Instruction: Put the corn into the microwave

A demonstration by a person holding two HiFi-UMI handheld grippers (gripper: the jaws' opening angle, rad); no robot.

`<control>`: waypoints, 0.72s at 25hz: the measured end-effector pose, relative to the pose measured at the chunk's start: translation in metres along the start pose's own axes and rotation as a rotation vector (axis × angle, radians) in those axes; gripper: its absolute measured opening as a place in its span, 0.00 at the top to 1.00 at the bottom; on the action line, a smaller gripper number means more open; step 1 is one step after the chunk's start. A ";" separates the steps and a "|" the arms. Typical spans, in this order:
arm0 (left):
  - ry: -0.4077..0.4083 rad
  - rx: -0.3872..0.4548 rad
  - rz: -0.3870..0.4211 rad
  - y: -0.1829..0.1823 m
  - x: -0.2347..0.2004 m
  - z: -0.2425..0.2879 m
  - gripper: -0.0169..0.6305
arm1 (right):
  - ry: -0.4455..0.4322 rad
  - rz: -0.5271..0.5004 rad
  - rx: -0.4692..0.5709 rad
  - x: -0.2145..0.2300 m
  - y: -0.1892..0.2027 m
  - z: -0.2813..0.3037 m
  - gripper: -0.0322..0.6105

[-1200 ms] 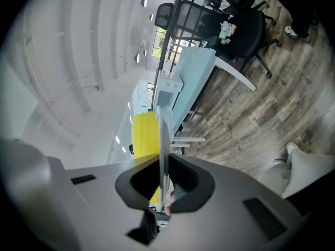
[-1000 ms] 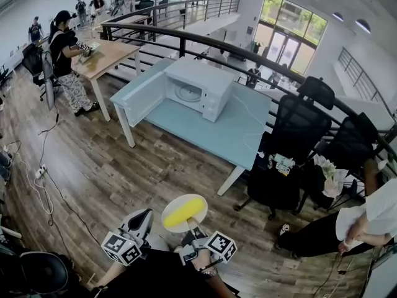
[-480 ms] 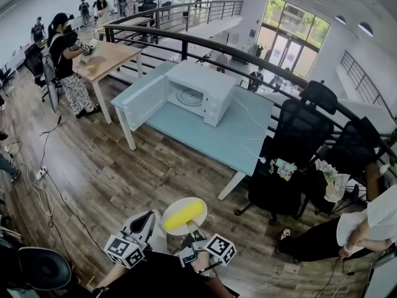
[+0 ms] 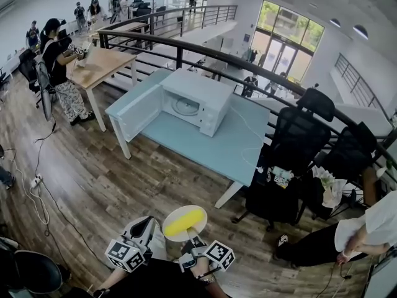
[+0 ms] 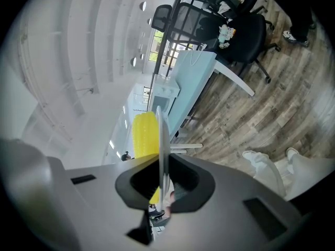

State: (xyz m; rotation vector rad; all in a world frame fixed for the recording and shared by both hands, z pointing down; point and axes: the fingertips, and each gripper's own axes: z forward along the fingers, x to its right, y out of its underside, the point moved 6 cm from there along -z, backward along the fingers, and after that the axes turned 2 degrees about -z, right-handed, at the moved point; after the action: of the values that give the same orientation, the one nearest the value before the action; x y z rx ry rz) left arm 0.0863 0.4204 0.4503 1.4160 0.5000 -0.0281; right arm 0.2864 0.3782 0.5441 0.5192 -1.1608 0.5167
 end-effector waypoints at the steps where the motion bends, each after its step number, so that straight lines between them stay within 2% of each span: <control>1: -0.002 -0.001 -0.002 -0.001 -0.003 0.003 0.97 | 0.002 -0.001 -0.001 -0.001 -0.002 0.004 0.90; 13: -0.013 -0.023 -0.034 -0.012 -0.046 0.046 0.97 | 0.022 0.025 0.003 -0.002 -0.021 0.052 0.90; 18: 0.011 -0.009 -0.029 -0.026 -0.061 0.061 0.97 | 0.035 0.036 0.007 -0.010 -0.024 0.073 0.90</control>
State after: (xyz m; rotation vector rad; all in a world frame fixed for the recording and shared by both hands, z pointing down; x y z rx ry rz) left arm 0.0427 0.3417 0.4514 1.4003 0.5292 -0.0414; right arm 0.2462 0.3132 0.5546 0.4946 -1.1370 0.5587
